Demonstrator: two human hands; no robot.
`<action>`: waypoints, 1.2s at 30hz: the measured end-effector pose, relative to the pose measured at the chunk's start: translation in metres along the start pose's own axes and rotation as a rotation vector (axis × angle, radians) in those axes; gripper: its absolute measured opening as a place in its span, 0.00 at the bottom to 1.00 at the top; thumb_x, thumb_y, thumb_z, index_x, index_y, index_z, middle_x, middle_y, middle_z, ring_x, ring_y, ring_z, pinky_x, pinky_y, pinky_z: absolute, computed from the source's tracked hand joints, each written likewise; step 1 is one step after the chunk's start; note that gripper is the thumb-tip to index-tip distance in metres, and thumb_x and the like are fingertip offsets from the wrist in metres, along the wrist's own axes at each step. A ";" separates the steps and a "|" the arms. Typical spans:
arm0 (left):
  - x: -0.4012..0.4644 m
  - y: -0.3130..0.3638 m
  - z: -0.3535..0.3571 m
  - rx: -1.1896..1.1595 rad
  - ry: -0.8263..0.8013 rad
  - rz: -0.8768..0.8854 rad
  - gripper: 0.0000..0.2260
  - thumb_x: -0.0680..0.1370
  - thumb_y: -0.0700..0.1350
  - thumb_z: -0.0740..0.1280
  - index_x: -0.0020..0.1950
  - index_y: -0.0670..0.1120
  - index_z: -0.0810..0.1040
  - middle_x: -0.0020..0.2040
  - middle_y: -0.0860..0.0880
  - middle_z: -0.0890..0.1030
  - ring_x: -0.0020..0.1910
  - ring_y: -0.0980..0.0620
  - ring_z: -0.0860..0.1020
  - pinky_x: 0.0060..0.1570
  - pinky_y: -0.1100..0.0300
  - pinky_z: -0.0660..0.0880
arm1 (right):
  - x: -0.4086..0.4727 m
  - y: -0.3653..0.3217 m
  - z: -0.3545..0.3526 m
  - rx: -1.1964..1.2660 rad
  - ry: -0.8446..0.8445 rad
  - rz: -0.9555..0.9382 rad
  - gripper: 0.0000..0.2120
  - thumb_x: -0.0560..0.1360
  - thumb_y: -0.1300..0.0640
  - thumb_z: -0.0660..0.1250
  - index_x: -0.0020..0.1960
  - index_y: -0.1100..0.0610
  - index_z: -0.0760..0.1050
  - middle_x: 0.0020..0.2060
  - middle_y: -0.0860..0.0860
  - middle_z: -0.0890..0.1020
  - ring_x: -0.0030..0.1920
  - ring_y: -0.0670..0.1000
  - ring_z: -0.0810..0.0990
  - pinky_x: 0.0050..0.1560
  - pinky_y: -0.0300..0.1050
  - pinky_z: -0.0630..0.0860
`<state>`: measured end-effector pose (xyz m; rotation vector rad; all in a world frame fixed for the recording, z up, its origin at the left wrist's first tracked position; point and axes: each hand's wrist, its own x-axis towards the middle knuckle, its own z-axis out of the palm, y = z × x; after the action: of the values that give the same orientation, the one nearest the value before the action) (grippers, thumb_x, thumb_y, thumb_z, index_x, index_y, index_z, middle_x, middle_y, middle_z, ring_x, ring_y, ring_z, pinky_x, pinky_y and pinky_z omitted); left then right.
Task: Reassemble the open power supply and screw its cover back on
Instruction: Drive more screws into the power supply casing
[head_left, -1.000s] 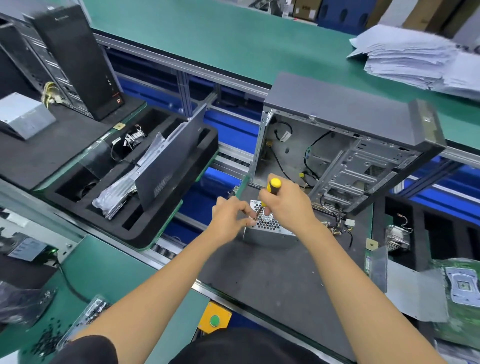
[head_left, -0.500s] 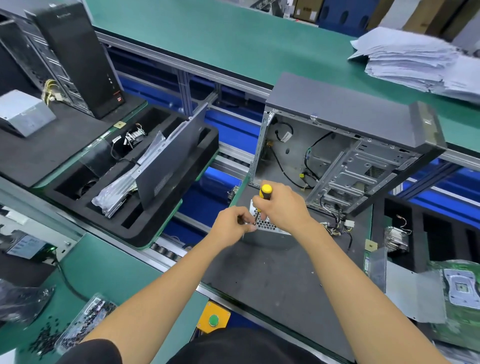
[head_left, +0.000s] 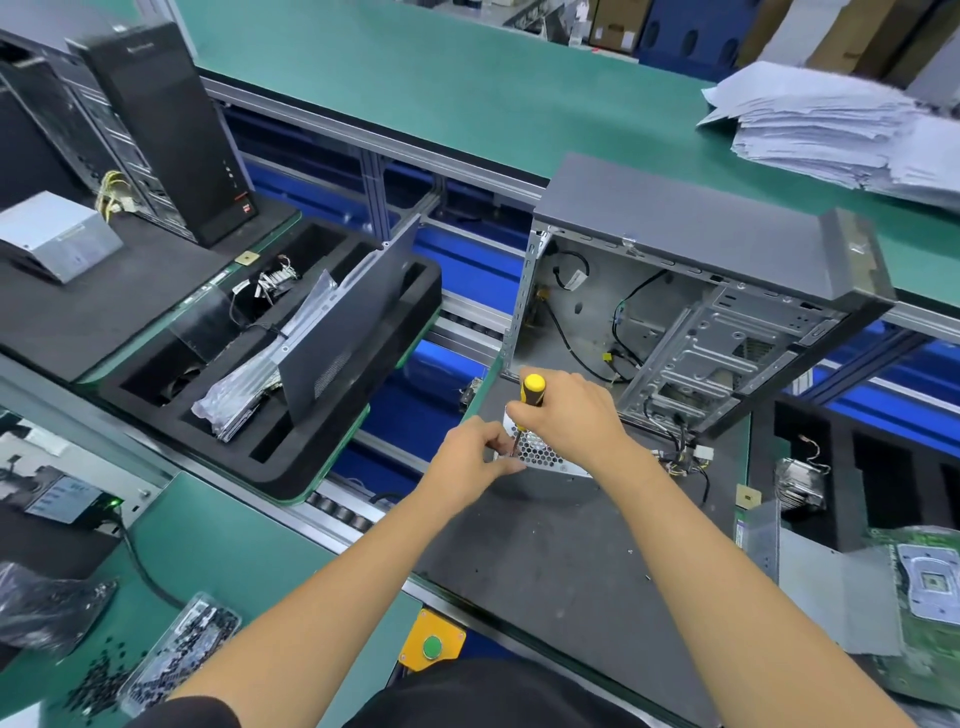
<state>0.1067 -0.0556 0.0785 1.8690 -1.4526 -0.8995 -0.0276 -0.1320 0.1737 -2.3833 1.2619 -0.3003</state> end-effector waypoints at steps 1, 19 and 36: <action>-0.001 0.000 0.002 -0.005 0.021 -0.007 0.13 0.74 0.48 0.78 0.38 0.57 0.74 0.47 0.51 0.79 0.47 0.53 0.78 0.50 0.51 0.79 | -0.001 0.000 0.001 0.003 0.010 -0.004 0.02 0.63 0.43 0.59 0.35 0.36 0.66 0.28 0.31 0.73 0.26 0.45 0.65 0.29 0.43 0.58; -0.004 -0.005 0.019 -0.097 0.153 -0.006 0.06 0.75 0.42 0.77 0.44 0.47 0.81 0.43 0.51 0.77 0.44 0.52 0.78 0.48 0.56 0.77 | 0.014 0.011 -0.060 -0.451 -0.160 -0.297 0.11 0.72 0.51 0.63 0.40 0.48 0.60 0.27 0.47 0.71 0.27 0.48 0.67 0.28 0.44 0.61; -0.006 -0.001 0.014 -0.129 0.152 0.054 0.05 0.76 0.37 0.75 0.44 0.39 0.81 0.45 0.44 0.78 0.44 0.46 0.79 0.50 0.50 0.77 | 0.008 -0.004 -0.045 -0.472 -0.231 -0.483 0.07 0.76 0.56 0.60 0.52 0.49 0.65 0.46 0.46 0.63 0.27 0.53 0.66 0.26 0.48 0.62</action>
<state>0.0947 -0.0505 0.0702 1.7548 -1.3153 -0.7882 -0.0375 -0.1483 0.2157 -3.0055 0.6919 0.1563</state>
